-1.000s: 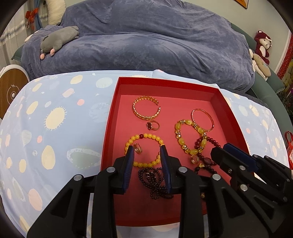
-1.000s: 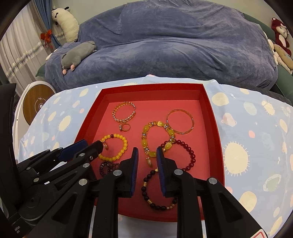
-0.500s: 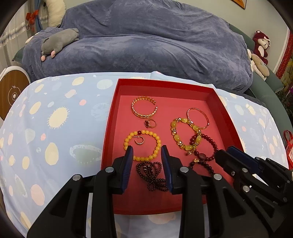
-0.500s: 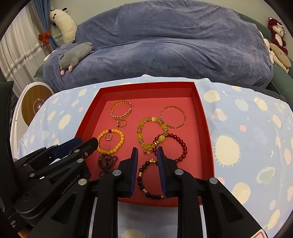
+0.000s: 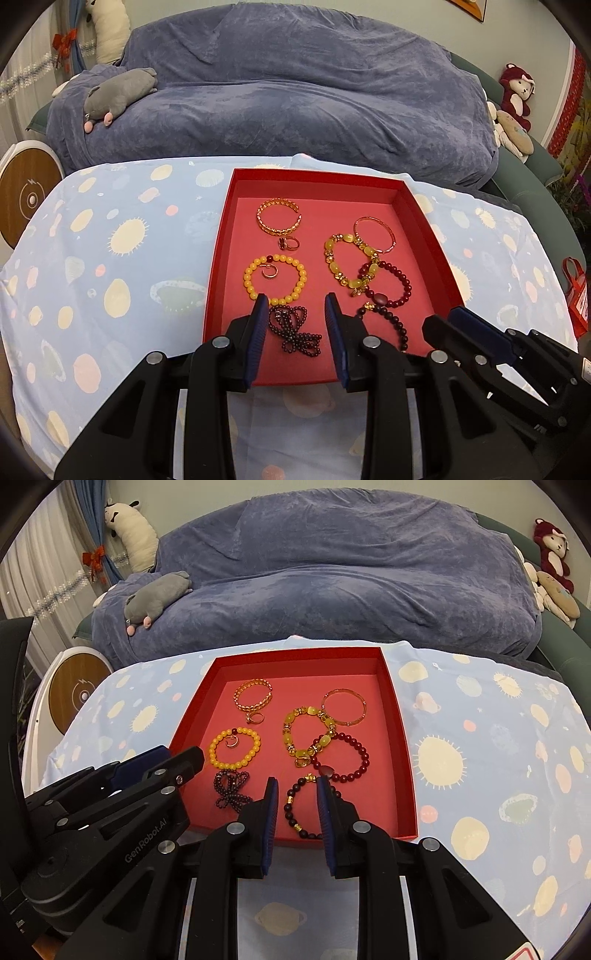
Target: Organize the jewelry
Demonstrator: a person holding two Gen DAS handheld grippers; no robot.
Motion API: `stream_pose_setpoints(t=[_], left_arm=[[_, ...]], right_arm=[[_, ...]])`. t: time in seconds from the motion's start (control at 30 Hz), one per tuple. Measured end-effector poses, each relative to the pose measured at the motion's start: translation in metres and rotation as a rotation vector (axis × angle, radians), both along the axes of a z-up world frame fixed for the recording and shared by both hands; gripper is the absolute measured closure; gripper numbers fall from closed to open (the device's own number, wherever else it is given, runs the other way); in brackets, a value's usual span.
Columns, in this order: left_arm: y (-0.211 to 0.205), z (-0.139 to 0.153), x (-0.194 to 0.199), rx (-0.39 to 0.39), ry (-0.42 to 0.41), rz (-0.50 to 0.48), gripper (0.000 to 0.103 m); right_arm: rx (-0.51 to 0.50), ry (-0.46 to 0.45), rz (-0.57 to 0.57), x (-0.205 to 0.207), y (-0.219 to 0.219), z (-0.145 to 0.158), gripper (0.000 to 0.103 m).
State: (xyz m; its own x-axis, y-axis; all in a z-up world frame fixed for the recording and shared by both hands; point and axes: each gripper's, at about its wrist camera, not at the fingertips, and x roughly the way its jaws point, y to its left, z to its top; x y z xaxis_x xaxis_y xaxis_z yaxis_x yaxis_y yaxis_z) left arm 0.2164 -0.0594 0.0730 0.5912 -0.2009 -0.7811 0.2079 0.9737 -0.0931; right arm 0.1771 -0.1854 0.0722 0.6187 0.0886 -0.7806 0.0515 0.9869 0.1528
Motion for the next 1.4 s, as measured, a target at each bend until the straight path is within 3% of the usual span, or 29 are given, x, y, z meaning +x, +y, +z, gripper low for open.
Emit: stream_pose_setpoints(t=[0.67,0.8,1.07,1.2,1.4], left_arm=[[0.006,0.012,-0.056,0.007,0.000,-0.015,0.073],[0.006,0.014,-0.064,0.017,-0.004,-0.014,0.069],[0.006,0.014,-0.080,0.044,-0.011,-0.012,0.057],[0.010,0.016,-0.086,0.049,-0.015,0.001,0.050],[0.021,0.017,-0.092,0.065,-0.028,0.044,0.028]], right_arm=[[-0.009,-0.005,-0.026,-0.059,0.006,0.012,0.081],[-0.017,-0.006,-0.055,-0.067,0.003,0.013,0.070],[-0.029,-0.005,-0.075,-0.084,-0.001,0.015,0.066],[-0.039,-0.010,-0.096,-0.091,-0.004,0.015,0.055],[-0.049,-0.022,-0.138,-0.101,-0.011,0.015,0.032]])
